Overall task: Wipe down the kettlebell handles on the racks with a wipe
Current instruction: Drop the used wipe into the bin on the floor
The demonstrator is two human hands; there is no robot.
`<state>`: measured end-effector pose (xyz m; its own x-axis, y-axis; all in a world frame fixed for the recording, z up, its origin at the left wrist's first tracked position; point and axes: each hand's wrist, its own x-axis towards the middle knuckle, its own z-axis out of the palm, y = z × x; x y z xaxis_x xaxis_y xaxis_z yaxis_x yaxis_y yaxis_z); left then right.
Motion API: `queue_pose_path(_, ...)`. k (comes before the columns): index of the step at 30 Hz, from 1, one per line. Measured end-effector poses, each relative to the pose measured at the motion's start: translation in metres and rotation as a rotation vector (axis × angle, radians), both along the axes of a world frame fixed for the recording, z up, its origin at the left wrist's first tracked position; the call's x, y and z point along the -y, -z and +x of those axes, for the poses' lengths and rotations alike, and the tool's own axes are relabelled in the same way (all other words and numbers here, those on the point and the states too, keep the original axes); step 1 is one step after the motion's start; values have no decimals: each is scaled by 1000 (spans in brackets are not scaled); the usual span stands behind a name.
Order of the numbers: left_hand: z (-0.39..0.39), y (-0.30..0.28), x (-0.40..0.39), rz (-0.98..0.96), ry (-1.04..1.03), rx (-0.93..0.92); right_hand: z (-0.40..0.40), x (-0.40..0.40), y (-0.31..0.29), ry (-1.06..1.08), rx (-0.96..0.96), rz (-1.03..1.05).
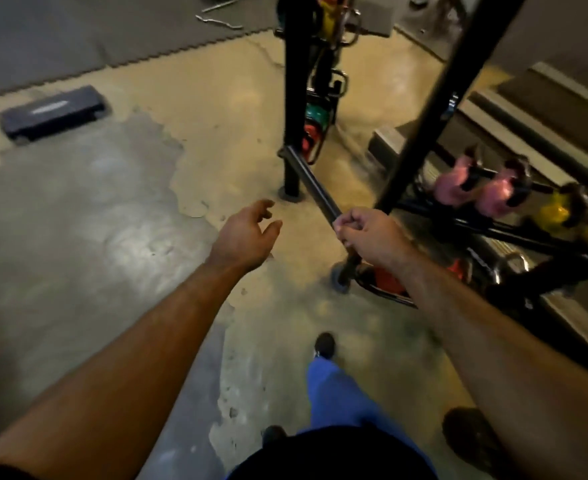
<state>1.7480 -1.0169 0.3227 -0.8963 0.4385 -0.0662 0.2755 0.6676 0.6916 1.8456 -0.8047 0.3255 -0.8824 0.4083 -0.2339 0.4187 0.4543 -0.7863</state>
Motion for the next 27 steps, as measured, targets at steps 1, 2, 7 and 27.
queue_pose_path(1,-15,2,10,-8,-24,7,-22,6,3,-37,10,12)
queue_pose_path(2,-30,6,18,-11,-47,11,-44,11,5,-75,18,21)
queue_pose_path(7,-119,32,43,-64,-122,28,-157,30,34,-188,32,32)
queue_pose_path(27,-593,79,60,-19,-297,286,-681,57,102,-321,207,-48)
